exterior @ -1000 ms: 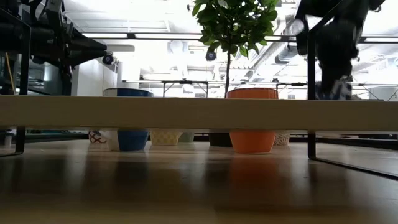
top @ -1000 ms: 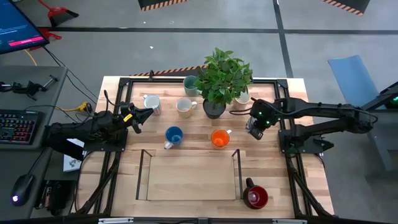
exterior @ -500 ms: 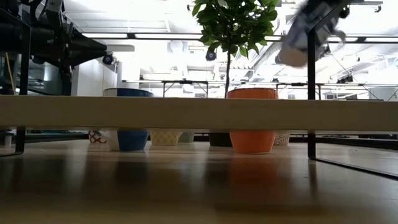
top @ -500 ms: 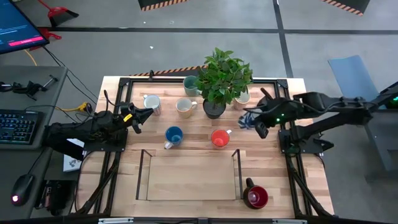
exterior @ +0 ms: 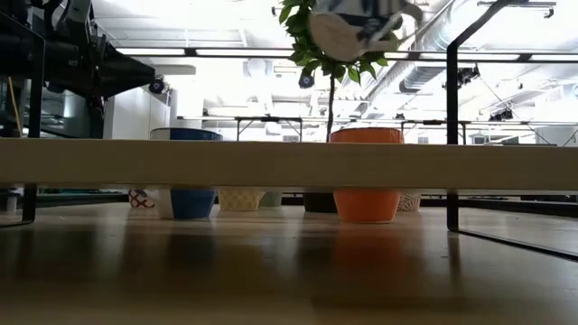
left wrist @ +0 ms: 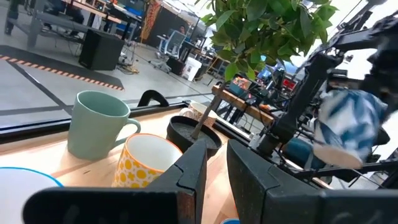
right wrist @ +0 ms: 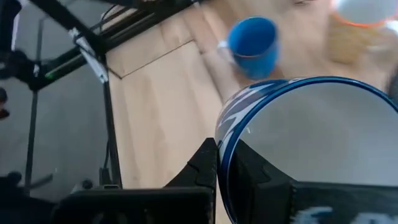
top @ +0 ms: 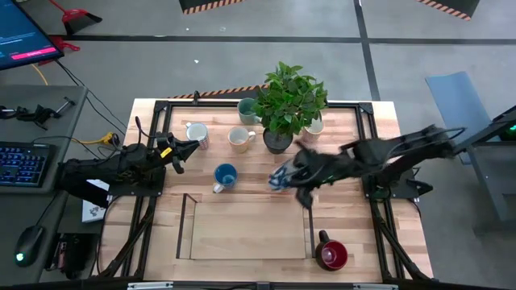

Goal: Place coffee mugs
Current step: Put the white-blue pattern mug on the shelf

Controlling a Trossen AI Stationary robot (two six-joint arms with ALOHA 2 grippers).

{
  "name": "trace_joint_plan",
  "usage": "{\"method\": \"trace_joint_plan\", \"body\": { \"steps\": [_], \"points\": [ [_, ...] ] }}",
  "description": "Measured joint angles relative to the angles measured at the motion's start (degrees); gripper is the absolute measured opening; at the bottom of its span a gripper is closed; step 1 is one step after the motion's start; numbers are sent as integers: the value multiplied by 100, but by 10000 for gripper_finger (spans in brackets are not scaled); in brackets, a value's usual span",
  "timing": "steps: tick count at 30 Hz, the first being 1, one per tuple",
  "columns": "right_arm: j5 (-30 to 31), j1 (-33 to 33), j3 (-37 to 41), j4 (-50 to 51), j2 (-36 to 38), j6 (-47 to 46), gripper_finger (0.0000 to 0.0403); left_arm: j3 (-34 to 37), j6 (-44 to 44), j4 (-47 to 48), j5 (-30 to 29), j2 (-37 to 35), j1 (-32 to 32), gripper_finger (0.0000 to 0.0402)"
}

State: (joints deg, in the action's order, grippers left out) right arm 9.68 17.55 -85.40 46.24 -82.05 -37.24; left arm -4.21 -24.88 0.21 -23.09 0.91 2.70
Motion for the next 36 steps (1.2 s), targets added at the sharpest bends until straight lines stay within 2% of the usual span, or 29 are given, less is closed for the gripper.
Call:
{"method": "trace_joint_plan", "body": {
  "steps": [4, 9, 12, 15, 21, 26, 33, 36],
  "points": [
    [-192, 150, -837, 167, -942, 393, 0, 0, 1, 6, 0, 0, 0, 53],
    [-213, 281, -1888, 1226, -2050, 707, 0, -1, 0, 5, 0, 0, 0, 53],
    [-234, 350, -2303, 1653, -2566, 751, 0, -1, 0, 4, 0, 0, 0, 53],
    [-409, 439, -2499, 1628, -2959, 849, 0, -1, 0, 4, 0, 0, 0, 53],
    [-641, 596, -2519, 1648, -3348, 721, 0, 0, -144, 4, 8, 0, 0, 53],
    [-476, 621, -2521, 1750, -3394, 594, 0, 0, -164, 2, 160, 0, 0, 53],
    [-549, 681, -2521, 2533, -3396, 99, 0, 0, -166, 0, 210, 0, -2, 53],
    [-536, 757, -2521, 2455, -3396, -84, 0, -1, -161, 0, 210, 0, -2, 53]
  ]
}}
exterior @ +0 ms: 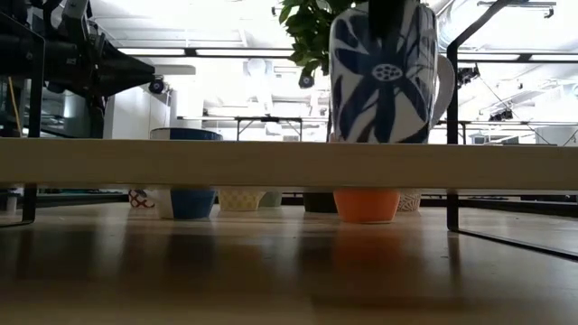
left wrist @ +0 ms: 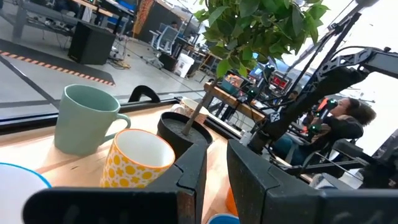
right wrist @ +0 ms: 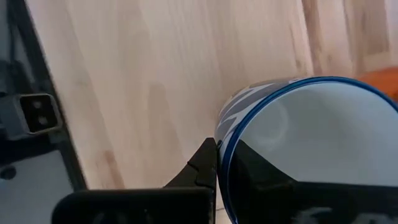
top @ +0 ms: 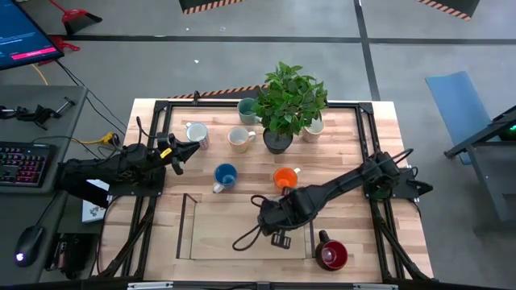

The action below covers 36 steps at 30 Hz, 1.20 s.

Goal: Place coffee mugs
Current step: Put the white-blue pattern mug on the shelf, then put the white-orange pattern mug on the shelf

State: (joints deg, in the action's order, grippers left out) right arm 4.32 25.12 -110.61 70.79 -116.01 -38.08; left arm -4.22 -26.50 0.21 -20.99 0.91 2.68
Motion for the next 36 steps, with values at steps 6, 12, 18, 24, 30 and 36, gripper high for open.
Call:
{"method": "trace_joint_plan", "body": {
  "steps": [6, 12, 18, 24, 30, 36],
  "points": [
    [127, 116, 0, 167, 0, -497, 0, 1, 4, 0, 1, 0, 0, 53],
    [232, 192, 2, 376, 0, -756, 0, 1, 6, -2, 2, 0, -1, 53],
    [249, 193, 106, 363, -18, -731, 0, 1, 9, -2, 8, 1, 0, 53],
    [150, 193, 317, 218, -24, -739, 0, 1, 13, -7, 9, 2, -1, 53],
    [137, 193, 321, 130, -24, -543, 23, 1, 13, -7, 9, 2, 1, 53],
    [170, 188, 323, 176, -24, -496, 71, -1, 13, -7, 9, 2, 1, 53]
  ]
}}
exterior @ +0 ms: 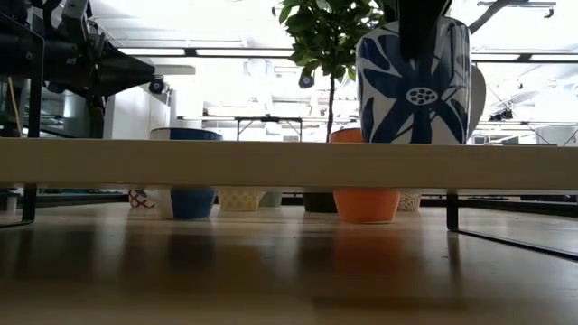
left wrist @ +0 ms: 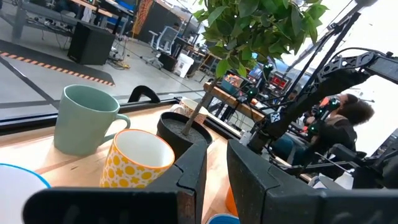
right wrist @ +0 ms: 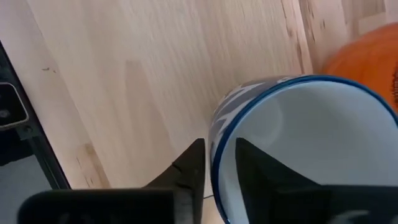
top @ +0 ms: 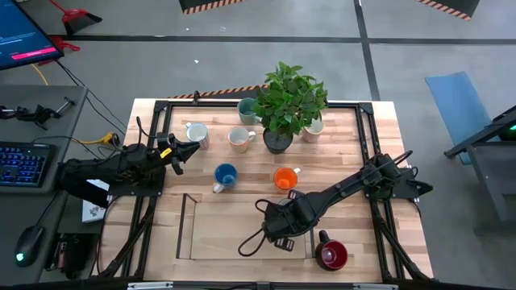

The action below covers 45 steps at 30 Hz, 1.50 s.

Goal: Place coffee mugs
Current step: Put the white-orange pattern mug on the shelf

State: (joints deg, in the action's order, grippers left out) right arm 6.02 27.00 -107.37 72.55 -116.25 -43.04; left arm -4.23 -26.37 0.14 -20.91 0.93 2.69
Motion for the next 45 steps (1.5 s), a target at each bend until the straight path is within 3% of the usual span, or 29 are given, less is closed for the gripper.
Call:
{"method": "trace_joint_plan", "body": {
  "steps": [6, 15, 18, 23, 28, 33, 39, 45],
  "points": [
    [-93, 0, -238, 304, -2, 40, 100, 2, 0, 0, -2, 0, -2, 53],
    [312, 0, -1798, 1394, -2, 458, 103, 2, 0, 4, -2, -2, 0, 53],
    [830, 0, -2334, 1776, 13, 505, 103, 2, 0, 4, -2, -2, 0, 53],
    [2241, 35, -2412, 1719, 409, 731, 103, 2, 0, 37, -2, -1, -4, 53],
    [3109, -11, -1639, 1755, 1312, 649, 103, 1, 0, 57, -4, 0, -8, 53],
    [3915, -56, -176, 1749, 2831, -264, 103, 2, 2, 144, -5, 2, -8, 53],
    [3733, -362, 1961, 1709, 4463, -1638, 103, 2, 0, 177, -7, 4, -8, 53],
    [3655, -1264, 3736, 1172, 5318, -1832, 103, 2, 0, 175, -7, 4, -8, 53]
  ]
}}
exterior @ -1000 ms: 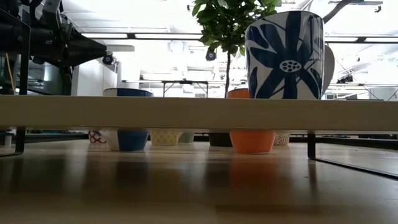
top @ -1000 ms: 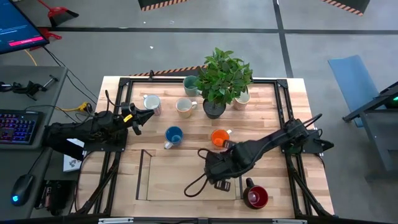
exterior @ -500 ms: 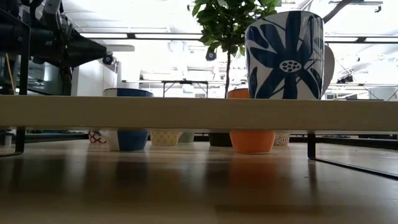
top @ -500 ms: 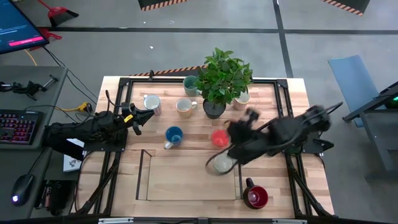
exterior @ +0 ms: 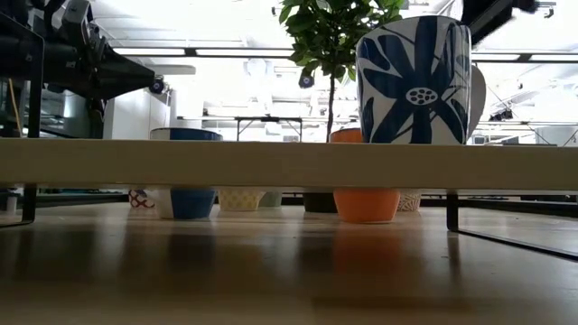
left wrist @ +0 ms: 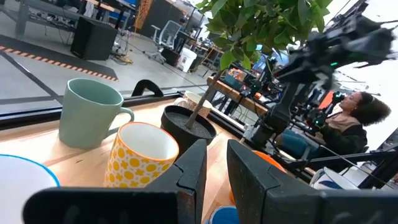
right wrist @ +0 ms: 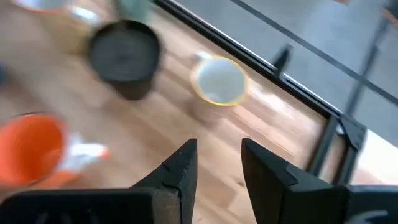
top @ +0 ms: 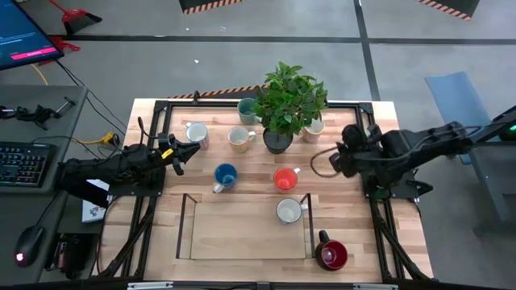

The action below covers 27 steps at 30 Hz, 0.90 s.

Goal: Place coffee mugs
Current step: Put the white-orange pattern mug on the shelf

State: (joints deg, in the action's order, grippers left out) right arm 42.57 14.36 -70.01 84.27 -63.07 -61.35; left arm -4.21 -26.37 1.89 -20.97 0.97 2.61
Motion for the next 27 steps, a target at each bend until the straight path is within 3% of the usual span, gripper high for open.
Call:
{"method": "trace_joint_plan", "body": {
  "steps": [5, 12, 21, 27],
  "points": [
    [-170, -1050, 1213, -739, 381, 507, 103, -1, 0, 0, 0, -2, 0, 53],
    [-1140, -2533, 2508, -2799, 719, 1844, 103, 0, 0, 0, -61, 1, 0, 53],
    [-2058, -4333, 2895, -4176, 523, 2998, 103, 0, -2, 0, -68, 1, 0, 53],
    [-2732, -5098, 2895, -4626, 224, 3188, 103, -1, -1, 0, -70, 1, -1, 53]
  ]
}}
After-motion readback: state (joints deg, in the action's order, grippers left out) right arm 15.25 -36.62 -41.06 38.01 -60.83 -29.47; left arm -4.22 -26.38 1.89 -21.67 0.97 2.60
